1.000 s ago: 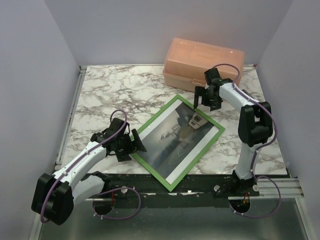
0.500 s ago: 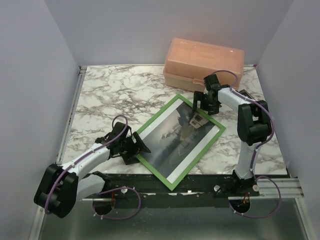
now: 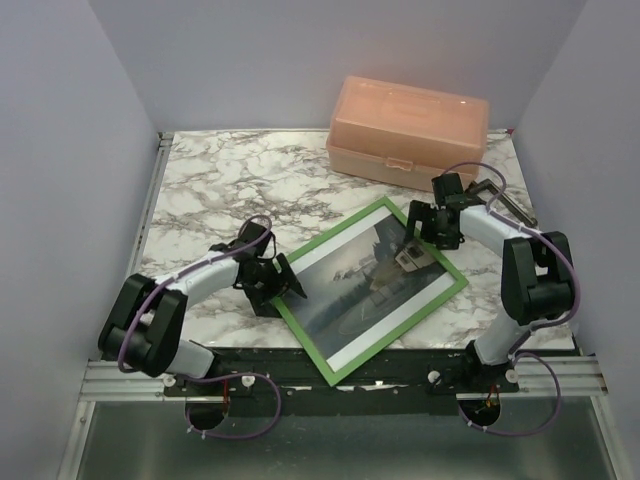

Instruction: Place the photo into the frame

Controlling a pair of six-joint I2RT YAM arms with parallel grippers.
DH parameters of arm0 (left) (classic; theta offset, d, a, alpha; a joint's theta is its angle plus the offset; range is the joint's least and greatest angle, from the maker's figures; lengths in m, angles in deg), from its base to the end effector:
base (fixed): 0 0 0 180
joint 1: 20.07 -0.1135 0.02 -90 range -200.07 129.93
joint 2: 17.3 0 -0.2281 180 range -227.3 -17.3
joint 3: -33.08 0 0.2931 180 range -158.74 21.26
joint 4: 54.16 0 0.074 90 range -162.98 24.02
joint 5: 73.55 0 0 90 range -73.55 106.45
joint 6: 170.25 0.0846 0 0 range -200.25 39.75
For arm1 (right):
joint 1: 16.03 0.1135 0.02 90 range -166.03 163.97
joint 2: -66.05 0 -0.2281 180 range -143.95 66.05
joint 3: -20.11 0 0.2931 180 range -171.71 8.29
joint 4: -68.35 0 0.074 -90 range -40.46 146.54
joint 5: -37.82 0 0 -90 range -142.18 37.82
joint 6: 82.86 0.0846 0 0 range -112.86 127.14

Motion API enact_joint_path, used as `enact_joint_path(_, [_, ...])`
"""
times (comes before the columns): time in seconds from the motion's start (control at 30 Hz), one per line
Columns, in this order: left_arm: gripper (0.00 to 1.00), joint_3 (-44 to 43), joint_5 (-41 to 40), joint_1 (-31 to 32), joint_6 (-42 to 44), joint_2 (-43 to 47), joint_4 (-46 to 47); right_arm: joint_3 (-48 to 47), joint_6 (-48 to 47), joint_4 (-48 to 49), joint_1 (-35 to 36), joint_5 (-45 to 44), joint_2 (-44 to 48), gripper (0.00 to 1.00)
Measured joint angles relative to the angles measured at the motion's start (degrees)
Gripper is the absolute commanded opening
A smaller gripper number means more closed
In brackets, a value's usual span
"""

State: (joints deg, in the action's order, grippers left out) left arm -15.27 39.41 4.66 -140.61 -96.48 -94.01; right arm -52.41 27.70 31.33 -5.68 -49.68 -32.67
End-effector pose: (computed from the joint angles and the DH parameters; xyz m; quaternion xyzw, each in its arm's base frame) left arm 0.2397 -0.1467 0.0440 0.2638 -0.9300 0.2557 0.0115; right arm 0.3820 0.0735 0.0680 0.0815 0.9692 0.0822 0.2175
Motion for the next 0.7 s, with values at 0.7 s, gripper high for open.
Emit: enact_joint_path(0.7, [0.80,-29.86,-9.53,-3.23,14.34,-24.02,-11.30,12.90,4.68,-8.20,-0.35,-2.71,12.28,1.00])
